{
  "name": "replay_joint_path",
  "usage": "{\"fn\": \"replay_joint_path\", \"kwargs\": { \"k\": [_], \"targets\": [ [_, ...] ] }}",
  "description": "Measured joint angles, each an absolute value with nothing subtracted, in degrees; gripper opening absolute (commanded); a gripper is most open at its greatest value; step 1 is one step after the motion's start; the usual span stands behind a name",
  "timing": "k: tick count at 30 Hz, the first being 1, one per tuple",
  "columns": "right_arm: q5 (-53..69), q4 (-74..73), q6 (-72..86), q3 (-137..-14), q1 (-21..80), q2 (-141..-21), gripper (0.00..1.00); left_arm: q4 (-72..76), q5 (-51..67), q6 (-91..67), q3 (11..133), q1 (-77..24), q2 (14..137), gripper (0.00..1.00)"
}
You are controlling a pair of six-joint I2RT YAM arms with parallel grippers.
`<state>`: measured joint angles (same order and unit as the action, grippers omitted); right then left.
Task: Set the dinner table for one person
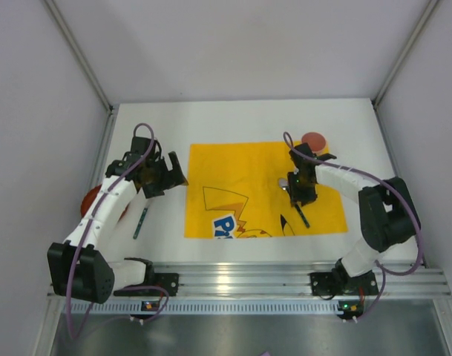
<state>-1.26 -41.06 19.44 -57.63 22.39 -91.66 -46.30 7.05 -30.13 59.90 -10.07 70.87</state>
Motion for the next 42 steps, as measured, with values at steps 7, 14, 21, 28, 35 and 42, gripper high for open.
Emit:
{"fn": "replay_joint_path", "kwargs": {
  "k": [7, 14, 21, 28, 35, 42],
  "targets": [
    [-2.46, -39.9, 19.03, -57.47, 22.39, -96.12, 0.25, -46.33, 7.03, -30.98, 59.9, -10.07, 70.87, 0.94],
    [-3.27, -40.23, 18.68, -57.58, 22.41, -96.12, 0.07, -46.33, 7.03, -31.64, 59.9, -10.07, 70.67, 0.94],
    [-4.86, -43.79, 18.87, -59.72, 22.41, -94.48, 0.06, -46.37, 6.46, -31.55, 59.92, -10.07, 70.78, 0.93],
    [-8.56, -45.63, 19.73, -61.3, 21.32, -93.14, 0.04, -46.85, 1.74, -28.16, 60.66, -9.91, 74.61, 0.94],
    [-10.41, -45.84, 20.84, -61.3, 18.57, -96.9, 0.29, -48.53, -6.83, -22.46, 62.43, -8.84, 80.58, 0.95],
    [-9.63, -46.68, 20.75, -61.45, 18.31, -97.58, 0.4, -49.06, -15.75, -18.17, 63.05, -5.93, 88.97, 0.92]
  ]
}}
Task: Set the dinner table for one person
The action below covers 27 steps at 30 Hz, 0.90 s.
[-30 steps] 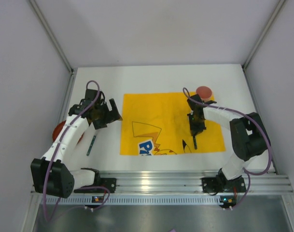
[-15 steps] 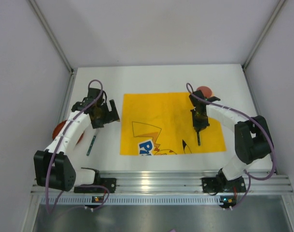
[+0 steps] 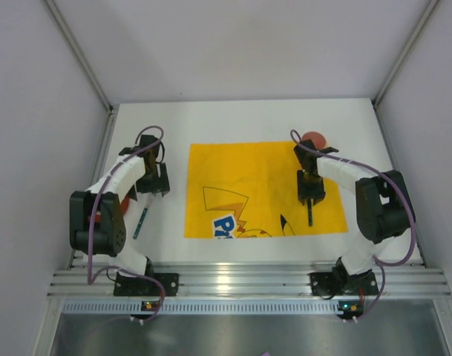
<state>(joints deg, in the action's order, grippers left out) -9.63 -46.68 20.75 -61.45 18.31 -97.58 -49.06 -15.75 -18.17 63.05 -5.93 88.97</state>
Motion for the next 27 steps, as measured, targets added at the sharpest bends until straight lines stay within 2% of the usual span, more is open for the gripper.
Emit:
{"fn": "replay_joint_path", "kwargs": {
  "k": [5, 9, 10, 13, 14, 16, 17, 27],
  "targets": [
    [-8.51, -48.8, 20.6, -62.35, 18.31, -94.89, 0.41, -48.27, -16.16, -17.76, 61.63, -2.35, 94.56, 0.85],
    [-8.08, -51.0, 20.49, -64.4, 18.28, -91.98, 0.41, -47.37, -13.8, -17.41, 59.86, -0.75, 97.25, 0.75],
    [-7.97, -51.46, 20.38, -65.04, 18.24, -91.55, 0.41, -47.31, -13.04, -17.23, 59.9, -0.62, 97.91, 0.66],
    [-7.86, -52.47, 19.92, -66.08, 18.2, -90.98, 0.41, -46.96, -10.59, -16.58, 60.4, 0.14, 98.91, 0.48],
    [-7.84, -52.8, 19.81, -66.26, 18.17, -90.98, 0.41, -47.09, -9.15, -16.62, 60.88, 0.51, 99.59, 0.35],
    [-7.77, -53.76, 19.51, -66.61, 18.09, -90.96, 0.41, -47.24, -5.65, -16.64, 61.89, 1.26, 100.84, 0.15],
    [-7.73, -54.52, 19.44, -66.92, 18.0, -90.94, 0.41, -47.44, -4.38, -16.64, 62.24, 1.52, 101.34, 0.0],
    [-7.16, -56.18, 18.46, -68.73, 17.32, -90.89, 0.4, -50.61, -2.52, -16.95, 65.63, 2.63, 103.66, 0.0]
  ]
}}
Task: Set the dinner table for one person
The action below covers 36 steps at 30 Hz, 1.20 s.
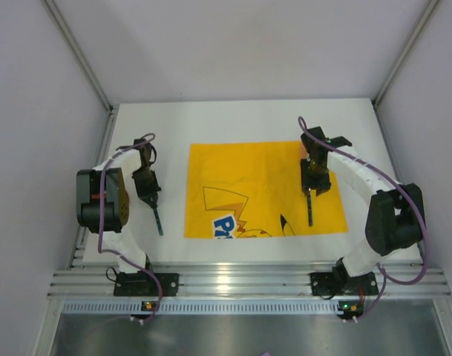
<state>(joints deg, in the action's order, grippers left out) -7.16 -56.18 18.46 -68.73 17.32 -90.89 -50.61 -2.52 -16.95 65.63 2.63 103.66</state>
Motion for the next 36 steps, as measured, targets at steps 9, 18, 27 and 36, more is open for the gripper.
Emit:
{"fn": "replay_joint_path", "kwargs": {
  "k": [9, 18, 27, 36],
  "targets": [
    [-3.6, -56.18, 19.0, -67.09, 17.32, -86.13, 0.27, -50.39, -1.89, -24.14, 79.9, -11.9, 103.61, 0.0],
    [-2.81, -56.64, 19.57, -63.44, 17.32, -79.79, 0.41, -45.84, 4.73, -30.81, 77.91, -20.43, 104.05, 0.0],
    [-2.7, -57.65, 19.55, -59.88, 17.32, -74.87, 0.41, -40.01, 4.03, -30.09, 74.78, -24.51, 108.4, 0.08],
    [-2.7, -58.52, 19.64, -59.22, 17.32, -73.89, 0.45, -38.61, -2.35, -26.63, 74.3, -24.71, 108.18, 0.62]
  ]
}}
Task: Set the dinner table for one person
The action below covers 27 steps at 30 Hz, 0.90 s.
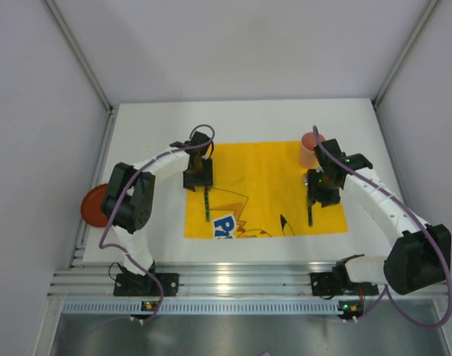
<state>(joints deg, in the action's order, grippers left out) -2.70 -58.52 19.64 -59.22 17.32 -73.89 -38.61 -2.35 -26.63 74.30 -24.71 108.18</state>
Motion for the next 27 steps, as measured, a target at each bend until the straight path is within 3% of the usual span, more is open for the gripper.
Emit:
{"fn": "replay_joint_path", "kwargs": {
  "k": [6, 10, 11, 12, 21, 27],
  "targets": [
    [-2.5, -58.67, 19.79, -59.22, 17.32, -73.14, 0.51, -39.18, -6.09, -27.94, 67.07, -16.71, 98.43, 0.67],
    [-1.78, -58.81, 20.49, -59.22, 17.32, -73.1, 0.8, -38.61, -8.34, -29.82, 62.35, 2.5, 89.1, 0.67],
    [-1.56, -58.81, 20.51, -59.22, 17.34, -73.1, 0.96, -38.13, -8.86, -30.35, 60.82, 7.38, 87.24, 0.67],
    [-1.32, -58.81, 20.84, -59.22, 17.34, -73.1, 1.0, -38.15, -9.37, -30.92, 59.27, 11.14, 85.67, 0.68],
    [-0.64, -59.64, 20.64, -60.18, 17.45, -74.37, 1.0, -38.2, -5.32, -34.61, 44.25, 33.15, 76.49, 0.67],
    [-0.73, -59.96, 20.53, -62.04, 17.45, -75.64, 1.0, -37.76, -4.54, -36.91, 42.96, 36.07, 75.16, 0.65]
  ]
}}
